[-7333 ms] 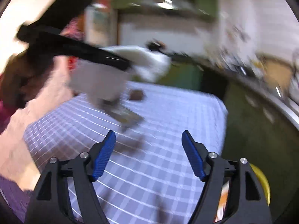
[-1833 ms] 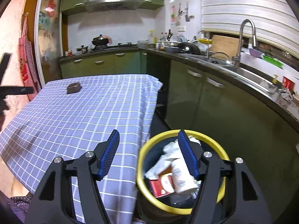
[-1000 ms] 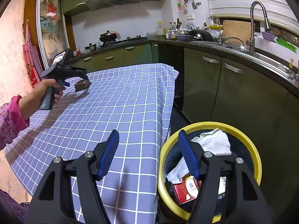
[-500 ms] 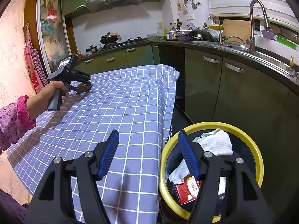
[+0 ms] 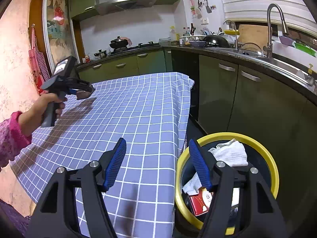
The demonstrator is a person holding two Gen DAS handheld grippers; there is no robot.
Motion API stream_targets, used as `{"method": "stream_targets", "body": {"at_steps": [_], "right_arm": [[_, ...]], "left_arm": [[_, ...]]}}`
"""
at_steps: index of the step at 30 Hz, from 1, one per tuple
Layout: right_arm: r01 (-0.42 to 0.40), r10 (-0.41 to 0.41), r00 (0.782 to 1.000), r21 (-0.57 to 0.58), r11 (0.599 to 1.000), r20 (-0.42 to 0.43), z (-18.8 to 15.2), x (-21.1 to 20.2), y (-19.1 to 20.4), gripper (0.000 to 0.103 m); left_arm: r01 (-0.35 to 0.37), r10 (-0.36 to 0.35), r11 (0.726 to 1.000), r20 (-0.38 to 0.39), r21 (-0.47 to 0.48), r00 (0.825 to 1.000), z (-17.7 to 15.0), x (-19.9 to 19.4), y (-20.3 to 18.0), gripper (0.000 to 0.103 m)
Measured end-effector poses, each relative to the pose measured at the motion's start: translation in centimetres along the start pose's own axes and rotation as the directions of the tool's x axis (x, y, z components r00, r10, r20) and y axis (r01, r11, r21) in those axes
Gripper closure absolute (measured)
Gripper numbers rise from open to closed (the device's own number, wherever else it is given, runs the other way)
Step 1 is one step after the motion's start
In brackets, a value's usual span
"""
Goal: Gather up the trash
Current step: 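Grasp the brown square dish with the left gripper, then carry the brown dish over the bin and open the left gripper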
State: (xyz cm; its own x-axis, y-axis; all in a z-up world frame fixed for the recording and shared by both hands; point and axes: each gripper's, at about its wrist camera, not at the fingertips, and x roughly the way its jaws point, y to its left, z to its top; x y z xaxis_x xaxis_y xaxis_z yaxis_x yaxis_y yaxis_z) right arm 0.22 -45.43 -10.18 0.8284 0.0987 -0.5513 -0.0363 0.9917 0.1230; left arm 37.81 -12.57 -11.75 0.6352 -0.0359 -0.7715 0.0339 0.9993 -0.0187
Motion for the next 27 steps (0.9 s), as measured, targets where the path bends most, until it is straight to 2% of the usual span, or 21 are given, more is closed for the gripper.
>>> {"method": "stream_targets", "body": {"at_steps": [9, 16, 22, 27], "right_arm": [[0.012, -0.012, 1.000, -0.010, 1.000, 0.007, -0.7, -2.0, 0.6, 0.041], [0.062, -0.062, 0.998, 0.019, 0.998, 0.021, -1.8, -4.9, -0.8, 0.041], [0.153, -0.154, 0.988, 0.075, 0.985, 0.017, -3.3, -7.4, -4.0, 0.041], [0.246, -0.252, 0.968, 0.168, 0.955, 0.014, -4.9, -9.9, -8.0, 0.040]], "left_arm": [[0.076, -0.087, 0.986, 0.070, 0.148, 0.994, -6.1, -8.9, -2.6, 0.044], [0.155, -0.187, 0.949, 0.094, 0.276, 0.978, -10.1, -14.5, -7.7, 0.044], [0.264, -0.305, 0.882, 0.044, 0.391, 0.951, -12.9, -17.2, -13.9, 0.044], [0.364, -0.401, 0.795, -0.032, 0.486, 0.916, -15.2, -18.7, -20.4, 0.044]]}}
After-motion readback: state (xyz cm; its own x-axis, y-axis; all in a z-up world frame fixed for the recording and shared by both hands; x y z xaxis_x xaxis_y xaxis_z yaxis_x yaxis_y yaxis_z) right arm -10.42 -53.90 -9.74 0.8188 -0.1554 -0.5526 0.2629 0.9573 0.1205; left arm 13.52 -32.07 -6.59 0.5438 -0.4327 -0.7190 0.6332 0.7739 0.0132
